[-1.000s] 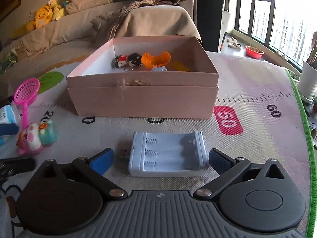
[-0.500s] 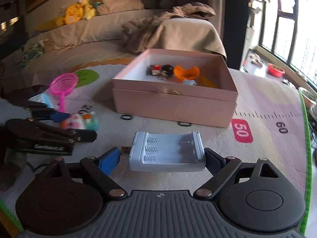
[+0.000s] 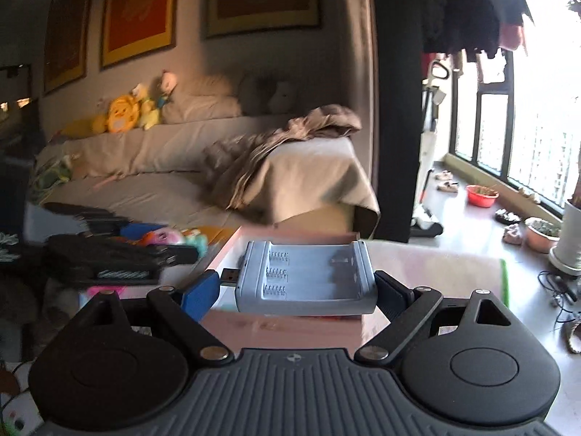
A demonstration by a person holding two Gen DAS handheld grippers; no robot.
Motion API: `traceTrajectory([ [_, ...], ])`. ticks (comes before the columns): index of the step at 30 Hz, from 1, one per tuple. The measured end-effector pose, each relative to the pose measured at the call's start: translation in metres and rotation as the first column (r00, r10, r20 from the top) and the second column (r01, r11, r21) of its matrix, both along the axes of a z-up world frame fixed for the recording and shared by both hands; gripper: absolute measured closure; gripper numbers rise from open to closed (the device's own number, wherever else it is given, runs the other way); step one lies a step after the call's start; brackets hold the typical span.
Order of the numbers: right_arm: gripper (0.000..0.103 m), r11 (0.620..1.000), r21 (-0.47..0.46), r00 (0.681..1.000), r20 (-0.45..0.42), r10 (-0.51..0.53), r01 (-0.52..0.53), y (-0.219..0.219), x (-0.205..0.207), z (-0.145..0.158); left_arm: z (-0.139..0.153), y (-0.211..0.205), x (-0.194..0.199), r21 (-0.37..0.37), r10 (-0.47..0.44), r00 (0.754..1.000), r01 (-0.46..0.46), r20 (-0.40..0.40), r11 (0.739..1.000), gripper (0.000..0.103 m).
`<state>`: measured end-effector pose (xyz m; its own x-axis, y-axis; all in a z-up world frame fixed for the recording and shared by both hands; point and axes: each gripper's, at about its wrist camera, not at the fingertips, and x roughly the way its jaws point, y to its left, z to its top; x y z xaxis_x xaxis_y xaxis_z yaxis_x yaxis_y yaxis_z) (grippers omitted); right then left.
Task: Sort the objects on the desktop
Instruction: 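Carry charger and pig over the pink box and open both grippers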
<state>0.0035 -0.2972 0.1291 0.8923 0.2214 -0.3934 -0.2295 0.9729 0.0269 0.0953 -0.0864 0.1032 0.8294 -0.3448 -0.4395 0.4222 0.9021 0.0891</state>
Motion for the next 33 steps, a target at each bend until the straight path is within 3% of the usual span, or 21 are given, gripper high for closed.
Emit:
traceTrajectory([
  [2,0.013,1.0,-0.002,1.0,-0.008,-0.02,0.02,-0.003,0.01,0.0,-0.006,-0.01,0.02,-0.001,-0.019,1.0,0.019,-0.022,1.0,0.038],
  [3,0.013,1.0,-0.004,0.999,-0.016,-0.031,0.031,-0.004,0.014,-0.001,-0.013,-0.014,0.029,0.0,-0.019,0.998,0.019,-0.059,1.0,0.027],
  [5,0.013,0.999,-0.011,0.998,-0.036,-0.052,0.052,-0.006,0.021,-0.005,-0.024,-0.011,0.033,-0.005,0.0,0.994,-0.001,-0.109,1.0,0.023],
  [10,0.013,0.996,-0.036,0.995,-0.065,-0.078,0.076,-0.01,0.033,-0.016,-0.042,0.023,-0.01,-0.013,0.011,0.99,-0.013,-0.143,1.0,0.008],
  [19,0.012,0.993,-0.108,0.995,-0.073,-0.063,0.054,0.029,0.101,-0.037,-0.066,0.057,-0.072,0.06,0.034,0.984,-0.024,-0.177,0.998,0.006],
  [22,0.01,0.988,-0.122,0.985,-0.134,-0.108,0.091,0.034,0.123,-0.048,-0.064,0.075,-0.081,0.07,0.086,0.986,-0.076,-0.146,0.995,0.006],
  [25,0.01,0.989,-0.113,0.984,-0.141,-0.108,0.092,0.033,0.113,-0.052,-0.057,0.102,-0.092,0.042,0.152,0.981,-0.148,-0.121,0.988,0.005],
  [28,0.008,0.989,-0.133,0.987,-0.132,-0.087,0.069,0.035,0.094,-0.054,-0.055,0.129,-0.101,0.045,0.252,0.963,-0.249,-0.1,0.968,0.004],
  [30,0.007,0.987,-0.15,0.989,-0.131,-0.075,0.055,0.036,0.08,-0.056,-0.059,0.145,-0.103,0.063,0.337,0.936,-0.332,-0.099,0.941,0.004],
  [33,0.006,0.987,-0.152,0.985,-0.154,-0.074,0.05,0.036,0.064,-0.061,-0.068,0.164,-0.098,0.059,0.396,0.905,-0.392,-0.156,0.918,0.004],
])
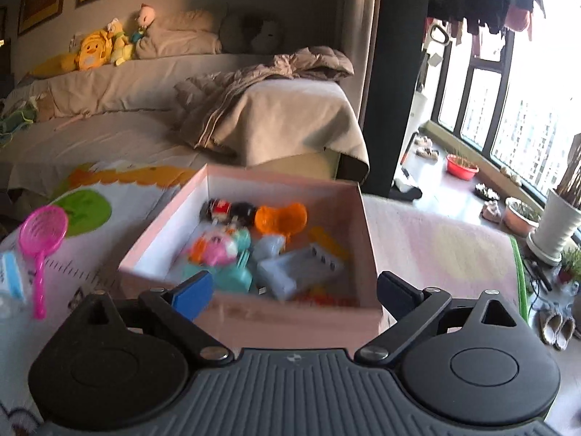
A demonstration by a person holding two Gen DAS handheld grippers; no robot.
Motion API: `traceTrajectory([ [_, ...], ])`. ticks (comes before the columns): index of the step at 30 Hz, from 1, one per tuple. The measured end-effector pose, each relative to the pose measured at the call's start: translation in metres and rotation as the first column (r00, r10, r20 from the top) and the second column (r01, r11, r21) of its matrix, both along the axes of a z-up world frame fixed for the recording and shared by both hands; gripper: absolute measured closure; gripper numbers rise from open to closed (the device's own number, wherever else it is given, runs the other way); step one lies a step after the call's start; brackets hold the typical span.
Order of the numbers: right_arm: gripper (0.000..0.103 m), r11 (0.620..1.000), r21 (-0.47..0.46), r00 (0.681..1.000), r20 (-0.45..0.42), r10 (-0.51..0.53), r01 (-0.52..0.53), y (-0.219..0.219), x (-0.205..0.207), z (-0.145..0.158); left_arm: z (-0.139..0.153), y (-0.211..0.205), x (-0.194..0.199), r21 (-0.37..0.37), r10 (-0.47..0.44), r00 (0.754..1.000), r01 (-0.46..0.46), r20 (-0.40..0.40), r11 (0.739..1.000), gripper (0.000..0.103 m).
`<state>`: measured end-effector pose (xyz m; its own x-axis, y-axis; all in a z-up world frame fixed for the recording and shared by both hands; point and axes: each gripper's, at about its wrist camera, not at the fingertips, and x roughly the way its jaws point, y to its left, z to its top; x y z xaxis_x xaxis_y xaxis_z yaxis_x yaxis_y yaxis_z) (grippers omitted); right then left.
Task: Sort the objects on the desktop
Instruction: 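Carry charger and pig over the pink box and open both grippers, then move left gripper to the blue wipes pack while right moves toward the pink net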
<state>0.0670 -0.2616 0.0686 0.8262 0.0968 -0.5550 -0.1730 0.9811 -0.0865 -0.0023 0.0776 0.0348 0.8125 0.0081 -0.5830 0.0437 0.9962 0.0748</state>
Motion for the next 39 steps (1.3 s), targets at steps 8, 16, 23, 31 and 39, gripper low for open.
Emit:
traceTrajectory([
  [8,0.006,0.998,0.048,0.998,-0.047,0.05,-0.048,0.012,-0.018,0.003,-0.013,-0.037,0.013,-0.086,-0.172,0.984,0.169,-0.036,0.982,0.004],
  [16,0.006,0.975,-0.017,0.976,-0.001,0.22,-0.22,0.07,-0.025,0.024,0.007,-0.036,0.005,-0.202,-0.285,0.957,0.289,0.051,0.936,0.004],
  [23,0.006,0.983,-0.015,0.983,-0.04,0.18,-0.181,0.072,-0.024,0.011,0.001,0.022,0.071,-0.085,0.118,0.993,-0.117,-0.002,0.989,0.003],
  [31,0.006,0.994,-0.009,0.992,-0.066,0.111,-0.112,0.046,-0.032,-0.002,-0.01,0.009,0.11,-0.137,0.013,0.997,-0.023,-0.08,0.99,0.004],
  [39,0.006,0.998,0.03,0.994,-0.092,0.052,-0.049,0.02,-0.037,-0.011,-0.009,-0.047,0.111,-0.171,-0.259,0.963,0.243,-0.078,0.955,0.009],
])
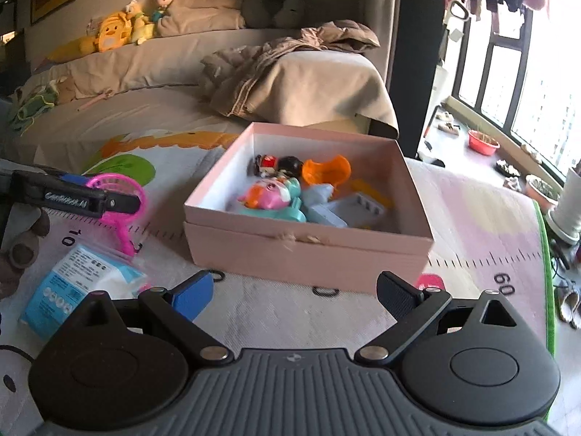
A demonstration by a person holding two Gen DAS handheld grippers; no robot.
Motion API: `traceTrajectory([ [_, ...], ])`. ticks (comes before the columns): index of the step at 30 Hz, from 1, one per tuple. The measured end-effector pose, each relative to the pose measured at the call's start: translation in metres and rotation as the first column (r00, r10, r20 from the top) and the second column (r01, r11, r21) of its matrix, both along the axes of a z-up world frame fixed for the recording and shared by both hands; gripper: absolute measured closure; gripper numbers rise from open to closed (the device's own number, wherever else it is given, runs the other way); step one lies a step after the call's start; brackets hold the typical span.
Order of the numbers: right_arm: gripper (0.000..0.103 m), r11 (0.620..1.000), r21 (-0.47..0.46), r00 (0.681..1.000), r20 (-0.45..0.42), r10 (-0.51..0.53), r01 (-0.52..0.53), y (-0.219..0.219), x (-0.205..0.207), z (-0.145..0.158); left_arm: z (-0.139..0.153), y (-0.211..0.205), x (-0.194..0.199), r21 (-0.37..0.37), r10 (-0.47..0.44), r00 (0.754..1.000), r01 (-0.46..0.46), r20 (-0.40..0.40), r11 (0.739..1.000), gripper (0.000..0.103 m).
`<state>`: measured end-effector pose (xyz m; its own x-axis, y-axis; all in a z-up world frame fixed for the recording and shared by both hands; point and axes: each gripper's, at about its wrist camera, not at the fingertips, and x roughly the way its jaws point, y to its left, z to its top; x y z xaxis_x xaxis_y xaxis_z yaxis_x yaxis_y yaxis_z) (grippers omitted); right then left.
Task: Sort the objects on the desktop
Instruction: 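Move left gripper to the blue wipes pack while right moves toward the pink net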
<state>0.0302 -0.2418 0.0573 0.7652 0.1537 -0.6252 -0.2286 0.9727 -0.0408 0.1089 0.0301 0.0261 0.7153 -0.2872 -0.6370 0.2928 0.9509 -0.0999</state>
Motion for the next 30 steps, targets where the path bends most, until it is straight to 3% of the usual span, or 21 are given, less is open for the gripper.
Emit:
traceTrajectory([
  [7,0.005,0.999,0.028,1.0,-0.013,-0.027,0.027,-0.014,-0.003,-0.011,-0.009,-0.032,-0.032,-0.071,-0.164,0.985,0.161,-0.05,0.984,0.007],
  [14,0.005,0.997,0.002,0.995,-0.053,-0.083,0.083,-0.018,-0.002,-0.024,0.009,-0.035,-0.063,-0.103,-0.117,0.993,0.119,0.027,0.988,0.002],
  [20,0.006,0.996,0.016,0.993,-0.072,-0.09,0.091,-0.015,-0.006,-0.024,-0.001,-0.048,-0.106,0.042,-0.099,0.993,0.096,0.068,0.995,0.001],
  [23,0.019,1.0,0.005,0.998,-0.061,0.003,-0.003,0.004,-0.009,-0.016,-0.006,-0.046,-0.116,0.132,-0.078,0.993,0.065,0.094,0.989,0.001],
  [27,0.032,0.993,-0.031,0.991,-0.067,0.114,-0.116,0.039,-0.008,-0.014,-0.006,-0.025,-0.113,0.136,0.001,0.995,-0.015,0.1,0.991,0.001],
  [30,0.032,0.981,-0.068,0.982,-0.066,0.178,-0.183,0.064,-0.008,-0.019,-0.009,-0.007,-0.11,0.128,0.077,0.992,-0.089,0.098,0.988,0.001],
])
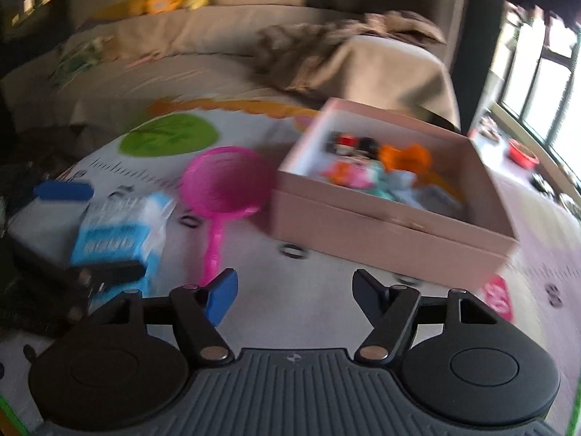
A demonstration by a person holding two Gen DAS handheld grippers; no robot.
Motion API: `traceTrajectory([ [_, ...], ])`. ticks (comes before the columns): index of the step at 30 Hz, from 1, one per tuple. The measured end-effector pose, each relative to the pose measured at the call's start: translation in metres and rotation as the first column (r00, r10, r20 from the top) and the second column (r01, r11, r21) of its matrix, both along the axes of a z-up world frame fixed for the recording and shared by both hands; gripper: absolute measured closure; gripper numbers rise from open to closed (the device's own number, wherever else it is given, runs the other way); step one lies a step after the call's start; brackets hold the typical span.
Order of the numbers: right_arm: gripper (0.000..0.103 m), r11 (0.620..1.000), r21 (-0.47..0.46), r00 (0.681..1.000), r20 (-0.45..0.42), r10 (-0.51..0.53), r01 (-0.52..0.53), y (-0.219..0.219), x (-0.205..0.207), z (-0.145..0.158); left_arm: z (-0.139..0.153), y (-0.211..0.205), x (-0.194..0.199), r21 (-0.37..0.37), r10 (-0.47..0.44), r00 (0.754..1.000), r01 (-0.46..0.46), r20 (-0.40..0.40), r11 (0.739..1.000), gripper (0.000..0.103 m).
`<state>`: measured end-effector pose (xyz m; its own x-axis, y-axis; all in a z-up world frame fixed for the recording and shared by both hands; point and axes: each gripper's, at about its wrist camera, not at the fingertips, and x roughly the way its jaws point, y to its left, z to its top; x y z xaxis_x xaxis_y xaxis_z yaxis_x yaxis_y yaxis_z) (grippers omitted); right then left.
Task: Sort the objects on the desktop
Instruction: 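Move left gripper to the blue wipes pack while right moves toward the pink net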
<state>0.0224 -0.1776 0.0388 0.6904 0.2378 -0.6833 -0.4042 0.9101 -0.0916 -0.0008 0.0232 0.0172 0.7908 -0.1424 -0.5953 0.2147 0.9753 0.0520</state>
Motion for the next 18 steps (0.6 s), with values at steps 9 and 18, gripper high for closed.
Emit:
traceTrajectory([
  [9,0.07,0.998,-0.049,0.997,-0.062,0.04,-0.044,0.036,0.02,-0.015,-0.012,0.028,-0.004,-0.095,0.052,0.998,-0.055,-0.036,0.994,0.0],
  [18,0.087,0.999,-0.024,0.995,-0.094,-0.032,0.03,0.013,0.013,-0.014,-0.016,0.036,0.001,-0.149,0.074,0.995,-0.085,-0.074,0.985,0.0],
])
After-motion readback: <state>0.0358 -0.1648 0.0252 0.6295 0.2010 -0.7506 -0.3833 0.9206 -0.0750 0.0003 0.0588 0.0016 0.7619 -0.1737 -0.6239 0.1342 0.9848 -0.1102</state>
